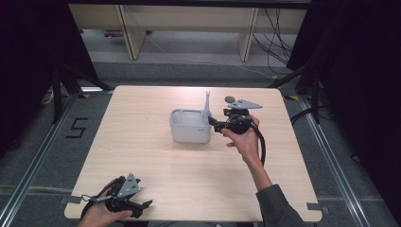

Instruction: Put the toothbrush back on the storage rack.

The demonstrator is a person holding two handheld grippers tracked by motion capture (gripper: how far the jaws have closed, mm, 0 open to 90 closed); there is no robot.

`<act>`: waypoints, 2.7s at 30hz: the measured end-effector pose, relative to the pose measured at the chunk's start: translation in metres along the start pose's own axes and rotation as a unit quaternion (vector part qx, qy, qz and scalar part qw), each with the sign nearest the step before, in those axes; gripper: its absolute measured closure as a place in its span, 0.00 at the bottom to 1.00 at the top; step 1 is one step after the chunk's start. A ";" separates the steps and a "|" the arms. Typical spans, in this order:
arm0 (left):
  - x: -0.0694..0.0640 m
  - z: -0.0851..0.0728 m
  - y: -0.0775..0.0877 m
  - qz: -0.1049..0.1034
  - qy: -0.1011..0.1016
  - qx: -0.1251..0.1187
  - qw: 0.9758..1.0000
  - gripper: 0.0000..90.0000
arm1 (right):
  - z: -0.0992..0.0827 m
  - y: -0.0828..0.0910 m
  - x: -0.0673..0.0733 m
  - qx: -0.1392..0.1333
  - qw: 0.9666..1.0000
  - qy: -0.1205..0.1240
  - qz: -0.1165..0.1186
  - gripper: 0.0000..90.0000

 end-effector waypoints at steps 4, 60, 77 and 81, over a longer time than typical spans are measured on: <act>0.000 0.000 0.000 0.000 -0.001 0.001 1.000 0.18 | -0.005 0.004 0.002 0.005 1.000 -0.010 0.004 0.31; 0.000 0.000 0.001 0.002 -0.002 -0.003 1.000 0.18 | -0.069 0.049 0.016 0.040 0.999 -0.016 0.023 0.27; 0.001 0.001 0.002 0.005 -0.006 -0.003 1.000 0.18 | -0.095 0.058 0.025 0.061 0.997 -0.020 0.033 0.24; 0.000 0.001 0.002 0.004 -0.001 -0.003 1.000 0.18 | -0.100 0.059 0.026 0.064 0.997 -0.005 0.035 0.23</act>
Point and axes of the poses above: each handheld gripper's, and its own axes: y roughly backward along the jaws, z roughly out of its top, x roughly to its left, the point moved 7 cm from there along -y, roughly forward along the jaws, and after that the axes turned 2 degrees about y, right-handed, at the moved point
